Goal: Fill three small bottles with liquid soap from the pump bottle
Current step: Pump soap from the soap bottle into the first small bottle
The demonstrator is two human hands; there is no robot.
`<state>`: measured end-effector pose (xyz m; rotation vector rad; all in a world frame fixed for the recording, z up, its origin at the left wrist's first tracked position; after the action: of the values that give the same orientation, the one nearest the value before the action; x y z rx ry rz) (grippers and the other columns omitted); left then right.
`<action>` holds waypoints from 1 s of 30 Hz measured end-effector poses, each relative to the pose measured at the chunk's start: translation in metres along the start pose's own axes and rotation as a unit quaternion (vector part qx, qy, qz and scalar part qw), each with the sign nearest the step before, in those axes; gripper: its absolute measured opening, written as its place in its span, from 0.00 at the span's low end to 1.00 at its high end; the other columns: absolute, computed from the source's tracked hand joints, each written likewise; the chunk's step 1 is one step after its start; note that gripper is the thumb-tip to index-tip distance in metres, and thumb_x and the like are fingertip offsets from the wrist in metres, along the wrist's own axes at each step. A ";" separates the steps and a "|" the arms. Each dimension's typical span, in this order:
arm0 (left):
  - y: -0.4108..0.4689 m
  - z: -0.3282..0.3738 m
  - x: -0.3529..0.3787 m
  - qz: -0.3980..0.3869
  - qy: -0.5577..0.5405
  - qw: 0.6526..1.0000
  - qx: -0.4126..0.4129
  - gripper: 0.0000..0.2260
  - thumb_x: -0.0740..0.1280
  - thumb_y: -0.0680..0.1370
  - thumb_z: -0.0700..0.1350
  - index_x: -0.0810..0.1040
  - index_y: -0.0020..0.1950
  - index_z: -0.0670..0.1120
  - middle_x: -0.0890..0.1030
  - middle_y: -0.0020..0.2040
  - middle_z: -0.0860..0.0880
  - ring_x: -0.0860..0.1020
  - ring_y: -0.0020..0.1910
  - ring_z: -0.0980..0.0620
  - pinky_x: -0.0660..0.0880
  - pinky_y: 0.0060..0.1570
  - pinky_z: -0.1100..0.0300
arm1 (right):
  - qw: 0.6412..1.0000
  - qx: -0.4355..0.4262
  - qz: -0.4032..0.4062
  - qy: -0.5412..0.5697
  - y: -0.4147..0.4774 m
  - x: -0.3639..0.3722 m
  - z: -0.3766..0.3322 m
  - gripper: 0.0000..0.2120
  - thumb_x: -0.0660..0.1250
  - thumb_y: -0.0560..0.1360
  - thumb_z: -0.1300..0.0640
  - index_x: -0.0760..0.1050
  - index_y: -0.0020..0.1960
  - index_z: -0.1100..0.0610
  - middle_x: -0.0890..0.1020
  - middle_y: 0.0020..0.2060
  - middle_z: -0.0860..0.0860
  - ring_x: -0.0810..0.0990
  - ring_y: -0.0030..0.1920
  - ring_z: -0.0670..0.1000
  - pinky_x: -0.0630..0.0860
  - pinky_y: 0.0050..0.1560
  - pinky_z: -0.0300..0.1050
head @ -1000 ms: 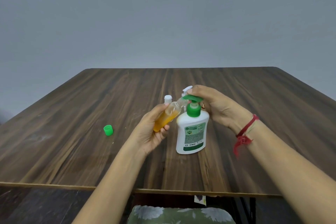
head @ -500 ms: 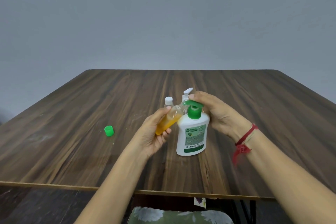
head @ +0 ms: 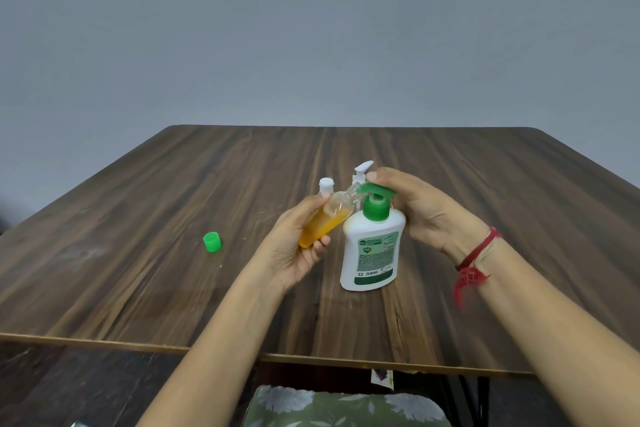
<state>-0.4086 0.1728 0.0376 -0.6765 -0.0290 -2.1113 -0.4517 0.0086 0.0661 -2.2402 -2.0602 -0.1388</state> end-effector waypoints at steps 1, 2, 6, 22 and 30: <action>0.000 -0.001 0.000 0.000 0.001 1.000 -0.001 0.05 0.72 0.67 0.49 0.83 0.37 0.48 0.77 0.39 0.47 0.72 0.18 0.57 0.67 0.16 0.71 | 1.000 0.001 0.000 0.009 -0.001 0.001 0.002 0.10 0.70 0.66 0.51 0.74 0.42 0.55 0.78 0.40 0.52 0.76 0.41 0.50 0.73 0.45 0.44; 0.000 -0.002 0.000 -0.003 0.000 1.000 -0.002 0.05 0.72 0.66 0.49 0.84 0.36 0.48 0.78 0.39 0.47 0.72 0.18 0.57 0.67 0.16 0.71 | 1.000 0.003 0.000 0.012 -0.001 0.001 0.003 0.08 0.69 0.67 0.51 0.74 0.41 0.55 0.79 0.40 0.52 0.77 0.40 0.50 0.74 0.44 0.44; 0.000 -0.001 0.003 -0.016 -0.013 1.000 -0.002 0.06 0.72 0.64 0.50 0.84 0.36 0.48 0.77 0.40 0.47 0.72 0.18 0.57 0.68 0.16 0.70 | 1.000 -0.003 0.001 -0.026 0.000 0.000 -0.007 0.17 0.73 0.63 0.49 0.74 0.48 0.56 0.78 0.42 0.52 0.77 0.41 0.49 0.72 0.46 0.44; 0.002 -0.003 0.003 -0.024 -0.020 1.000 -0.003 0.10 0.72 0.65 0.50 0.82 0.42 0.46 0.77 0.40 0.47 0.72 0.18 0.58 0.68 0.16 0.71 | 1.000 -0.006 0.008 -0.027 -0.001 0.001 -0.009 0.13 0.69 0.67 0.51 0.73 0.48 0.56 0.76 0.39 0.51 0.76 0.37 0.46 0.74 0.38 0.37; 0.002 -0.005 0.000 -0.022 -0.019 1.000 -0.007 0.10 0.72 0.65 0.50 0.82 0.42 0.46 0.77 0.42 0.47 0.72 0.18 0.57 0.68 0.16 0.71 | 1.000 0.012 -0.004 0.014 0.000 0.002 -0.001 0.11 0.71 0.66 0.52 0.74 0.44 0.56 0.78 0.40 0.52 0.77 0.40 0.50 0.74 0.45 0.44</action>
<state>-0.4094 0.1702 0.0333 -0.7295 -0.0506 -2.1433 -0.4514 0.0104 0.0672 -2.2039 -2.0444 -0.1447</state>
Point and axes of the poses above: each hand's wrist, its own y-axis towards the middle knuckle, its own x-axis out of the palm, z = x × y, the point moved 3 cm from there along y, towards the middle knuckle
